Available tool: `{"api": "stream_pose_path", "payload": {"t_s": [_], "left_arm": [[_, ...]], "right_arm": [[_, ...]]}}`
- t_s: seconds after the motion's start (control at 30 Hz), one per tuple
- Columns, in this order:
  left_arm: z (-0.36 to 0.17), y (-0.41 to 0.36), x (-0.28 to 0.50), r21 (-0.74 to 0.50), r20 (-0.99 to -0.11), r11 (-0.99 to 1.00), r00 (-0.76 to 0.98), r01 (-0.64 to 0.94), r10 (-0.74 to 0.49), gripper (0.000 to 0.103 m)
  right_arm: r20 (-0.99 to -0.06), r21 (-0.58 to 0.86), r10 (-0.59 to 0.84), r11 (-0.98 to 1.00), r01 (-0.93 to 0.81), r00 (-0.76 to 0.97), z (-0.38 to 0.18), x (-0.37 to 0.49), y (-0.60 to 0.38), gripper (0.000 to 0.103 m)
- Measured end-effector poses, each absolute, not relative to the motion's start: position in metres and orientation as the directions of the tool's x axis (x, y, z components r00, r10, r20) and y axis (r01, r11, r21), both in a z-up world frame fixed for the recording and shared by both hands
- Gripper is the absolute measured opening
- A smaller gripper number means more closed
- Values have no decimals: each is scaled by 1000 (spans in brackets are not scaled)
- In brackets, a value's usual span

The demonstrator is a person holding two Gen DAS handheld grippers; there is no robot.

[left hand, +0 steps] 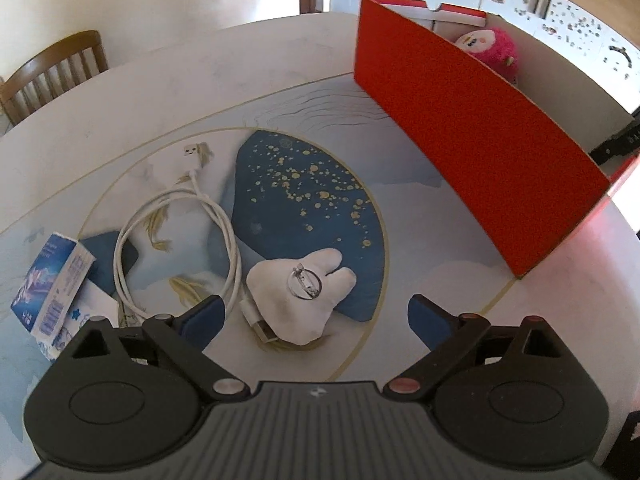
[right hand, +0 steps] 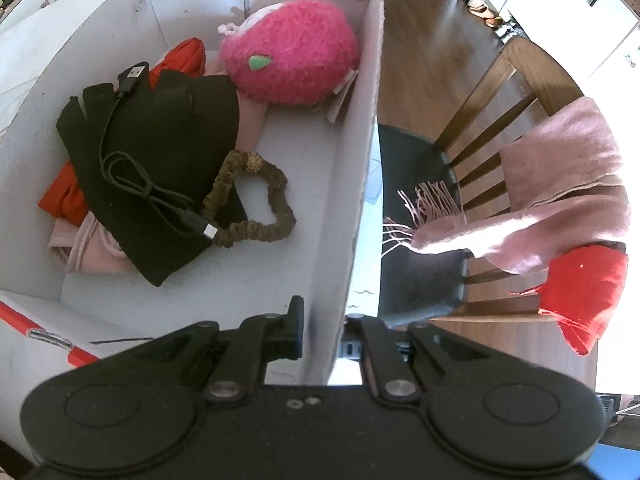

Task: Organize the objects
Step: 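Move the left gripper back over the mat to the white tooth plush, then close the left gripper on the white tooth plush keychain, then lift the tooth plush with the left gripper and carry it into the box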

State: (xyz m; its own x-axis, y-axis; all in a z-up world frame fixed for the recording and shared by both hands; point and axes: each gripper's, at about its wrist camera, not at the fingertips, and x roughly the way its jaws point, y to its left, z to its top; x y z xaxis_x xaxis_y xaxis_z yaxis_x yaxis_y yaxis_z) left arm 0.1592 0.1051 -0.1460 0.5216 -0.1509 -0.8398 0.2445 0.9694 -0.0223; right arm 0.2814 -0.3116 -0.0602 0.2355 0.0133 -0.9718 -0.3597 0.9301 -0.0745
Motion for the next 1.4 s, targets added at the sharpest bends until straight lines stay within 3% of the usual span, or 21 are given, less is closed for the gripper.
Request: {"api": "stream_pose_path", "payload": {"t_s": [0.1, 0.37, 0.57, 0.9, 1.4], "left_arm": [[-146, 104, 160, -15, -836, 973, 531, 230, -138, 91], [-144, 99, 162, 9, -839, 985, 538, 169, -85, 56], [-140, 98, 163, 14, -842, 992, 537, 127, -57, 37], [-113, 94, 154, 6, -812, 997, 582, 72, -37, 33], [-36, 20, 178, -108, -715, 958, 649, 265, -260, 33]], "right_arm": [[-972, -72, 16, 929, -363, 235, -61, 282, -312, 8], [-972, -53, 42, 921, -386, 233, -59, 283, -316, 5], [-971, -30, 69, 915, -403, 228, -58, 283, -319, 6], [-970, 16, 118, 905, -426, 214, -56, 286, -326, 8], [-968, 49, 153, 892, -448, 199, -59, 289, -331, 9]]}}
